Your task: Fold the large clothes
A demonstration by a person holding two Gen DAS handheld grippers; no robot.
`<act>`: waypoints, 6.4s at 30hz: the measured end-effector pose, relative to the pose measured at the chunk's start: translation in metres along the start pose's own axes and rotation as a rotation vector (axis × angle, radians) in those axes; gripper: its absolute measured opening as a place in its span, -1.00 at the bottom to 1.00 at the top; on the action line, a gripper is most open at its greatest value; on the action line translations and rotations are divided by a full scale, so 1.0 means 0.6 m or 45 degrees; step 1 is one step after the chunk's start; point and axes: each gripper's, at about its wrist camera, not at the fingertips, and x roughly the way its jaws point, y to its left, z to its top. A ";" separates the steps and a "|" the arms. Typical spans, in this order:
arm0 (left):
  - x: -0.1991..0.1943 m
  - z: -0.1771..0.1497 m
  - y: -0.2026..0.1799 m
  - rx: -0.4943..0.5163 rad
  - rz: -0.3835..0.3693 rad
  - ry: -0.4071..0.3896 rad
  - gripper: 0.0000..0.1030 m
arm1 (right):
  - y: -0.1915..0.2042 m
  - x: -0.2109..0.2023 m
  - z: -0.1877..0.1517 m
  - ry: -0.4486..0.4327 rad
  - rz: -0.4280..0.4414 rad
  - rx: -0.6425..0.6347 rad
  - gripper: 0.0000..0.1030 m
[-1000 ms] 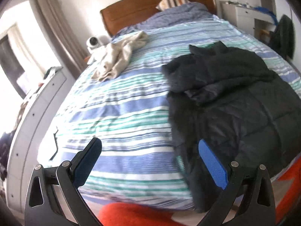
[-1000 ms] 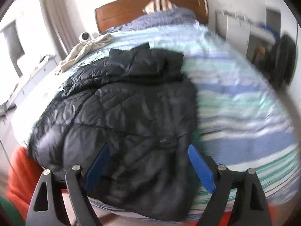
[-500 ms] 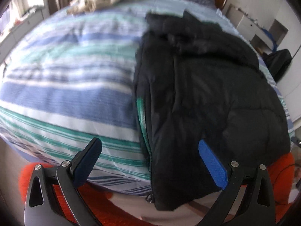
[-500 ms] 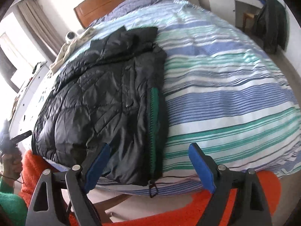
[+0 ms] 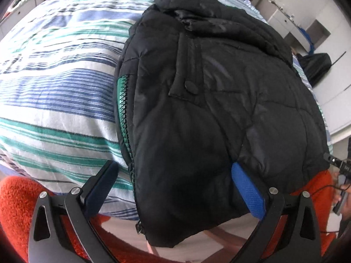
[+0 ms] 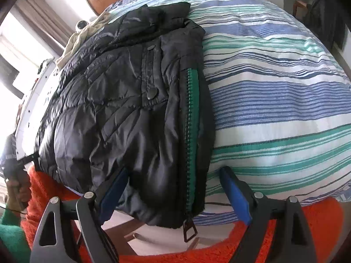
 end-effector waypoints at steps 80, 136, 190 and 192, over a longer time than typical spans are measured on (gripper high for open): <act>-0.052 0.362 -0.065 -0.067 -0.214 -0.070 0.17 | -0.044 0.120 0.333 -0.133 0.770 0.729 0.18; 0.207 0.484 -0.056 -0.116 0.284 -0.442 -0.50 | 0.036 0.286 0.497 -0.454 -0.278 0.070 -0.70; 0.209 0.407 -0.333 0.371 -0.103 -0.148 0.54 | 0.044 0.257 0.475 -0.403 0.162 0.075 -0.28; 0.216 0.408 -0.338 0.389 -0.072 -0.145 0.54 | 0.049 0.252 0.476 -0.374 0.134 0.064 -0.26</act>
